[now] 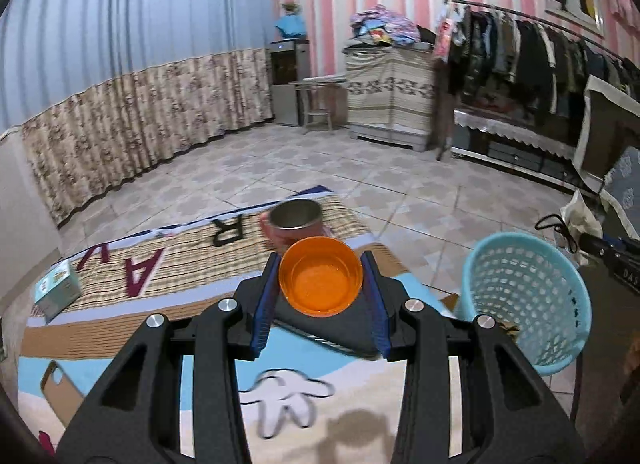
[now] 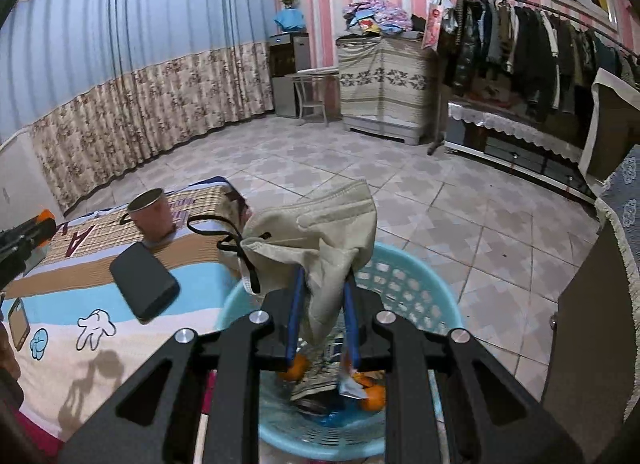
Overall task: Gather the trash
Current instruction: 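Carry the orange bowl and beige bag over the light-blue basket, then open both tools to drop the bowl and beige bag into the basket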
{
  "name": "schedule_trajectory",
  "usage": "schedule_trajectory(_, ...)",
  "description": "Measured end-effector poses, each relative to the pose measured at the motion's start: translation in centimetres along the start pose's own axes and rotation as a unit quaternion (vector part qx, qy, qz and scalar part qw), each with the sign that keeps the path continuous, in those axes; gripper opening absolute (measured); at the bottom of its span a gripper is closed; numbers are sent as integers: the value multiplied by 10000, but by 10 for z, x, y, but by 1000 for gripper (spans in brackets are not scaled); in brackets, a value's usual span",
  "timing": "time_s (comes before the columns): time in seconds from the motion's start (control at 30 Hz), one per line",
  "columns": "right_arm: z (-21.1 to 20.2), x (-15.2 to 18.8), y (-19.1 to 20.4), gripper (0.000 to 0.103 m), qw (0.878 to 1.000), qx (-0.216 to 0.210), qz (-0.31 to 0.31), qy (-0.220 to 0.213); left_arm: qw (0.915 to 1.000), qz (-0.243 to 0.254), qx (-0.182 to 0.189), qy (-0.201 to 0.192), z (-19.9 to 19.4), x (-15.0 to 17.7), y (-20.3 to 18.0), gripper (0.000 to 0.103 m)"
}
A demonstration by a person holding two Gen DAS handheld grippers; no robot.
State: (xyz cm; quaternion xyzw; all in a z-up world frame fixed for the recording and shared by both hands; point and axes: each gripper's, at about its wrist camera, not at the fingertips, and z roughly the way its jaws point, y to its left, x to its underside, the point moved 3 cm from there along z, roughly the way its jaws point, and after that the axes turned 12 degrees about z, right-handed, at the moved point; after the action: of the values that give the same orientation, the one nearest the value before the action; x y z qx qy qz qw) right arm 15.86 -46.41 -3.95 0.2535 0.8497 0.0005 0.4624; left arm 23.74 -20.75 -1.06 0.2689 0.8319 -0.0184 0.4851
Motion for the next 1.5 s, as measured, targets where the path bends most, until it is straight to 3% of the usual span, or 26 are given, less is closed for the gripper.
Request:
schedule_trajectory(0.3,2,-5,-30,19,9998,112,168,-37,9992,274,294,-41,13,-13,-52,39)
schedule_trajectory(0.8,24,-2,-50,19,9992,144,380,68,9963,549,661,-53,40,-24,-106,39)
schedule_trajectory(1.33,20,-1,-86,19,9973,451,558,132,9861,802,1451,-81,67,-34,-188,39)
schedule_trajectory(1.4,20,0,-87,19,9972,456,576,157,9858,787,1483,-33,68,-34,-192,51)
schedule_trajectory(1.43,20,0,-87,19,9972,461,571,166,9864,760,1456,-36,68,-34,-192,62)
schedule_trajectory(1.5,20,1,-86,19,9972,461,559,186,9879,708,1378,-80,64,-34,-188,69)
